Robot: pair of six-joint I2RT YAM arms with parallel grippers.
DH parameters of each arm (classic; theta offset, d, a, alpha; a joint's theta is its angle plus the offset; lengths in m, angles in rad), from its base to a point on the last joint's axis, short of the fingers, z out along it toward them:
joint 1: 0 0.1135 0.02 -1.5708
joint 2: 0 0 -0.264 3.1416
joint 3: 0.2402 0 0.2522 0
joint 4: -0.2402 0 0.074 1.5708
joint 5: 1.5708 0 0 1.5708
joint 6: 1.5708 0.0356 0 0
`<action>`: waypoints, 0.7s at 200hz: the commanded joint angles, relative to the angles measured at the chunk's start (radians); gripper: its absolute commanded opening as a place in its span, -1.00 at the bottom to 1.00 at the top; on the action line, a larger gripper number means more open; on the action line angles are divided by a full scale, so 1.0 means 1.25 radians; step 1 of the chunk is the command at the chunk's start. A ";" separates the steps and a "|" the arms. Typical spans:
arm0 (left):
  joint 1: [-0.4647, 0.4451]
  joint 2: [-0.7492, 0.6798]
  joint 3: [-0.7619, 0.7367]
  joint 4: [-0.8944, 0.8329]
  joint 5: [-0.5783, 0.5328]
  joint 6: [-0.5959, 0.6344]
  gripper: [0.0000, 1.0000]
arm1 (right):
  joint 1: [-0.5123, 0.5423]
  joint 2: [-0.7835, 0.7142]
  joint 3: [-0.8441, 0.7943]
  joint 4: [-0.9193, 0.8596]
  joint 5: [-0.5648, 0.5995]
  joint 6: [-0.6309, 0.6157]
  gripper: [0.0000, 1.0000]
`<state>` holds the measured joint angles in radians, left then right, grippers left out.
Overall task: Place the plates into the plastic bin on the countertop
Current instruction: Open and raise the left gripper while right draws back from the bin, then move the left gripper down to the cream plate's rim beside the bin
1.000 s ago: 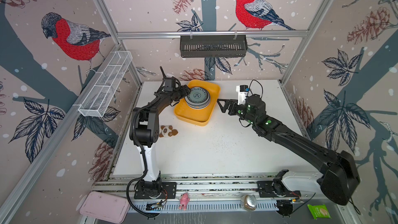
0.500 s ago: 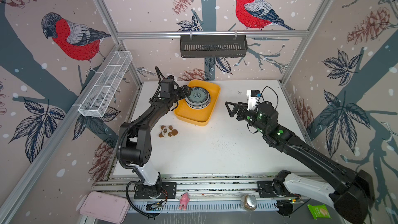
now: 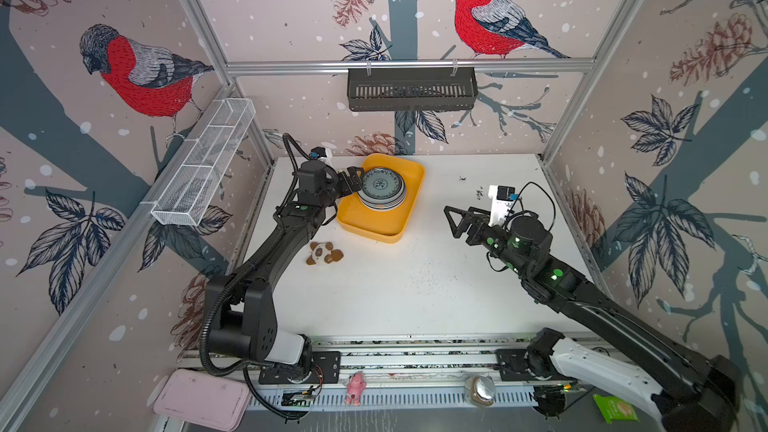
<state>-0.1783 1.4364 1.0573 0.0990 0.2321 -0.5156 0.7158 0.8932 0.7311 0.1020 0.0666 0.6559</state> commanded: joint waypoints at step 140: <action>0.118 -0.047 -0.094 0.038 -0.065 0.052 0.92 | 0.053 0.282 0.204 0.040 -0.038 -0.083 0.99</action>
<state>-0.0578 1.3537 0.9295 0.0994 0.1112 -0.4641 0.7879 1.1889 0.9264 0.1188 0.0578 0.5980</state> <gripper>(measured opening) 0.963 0.996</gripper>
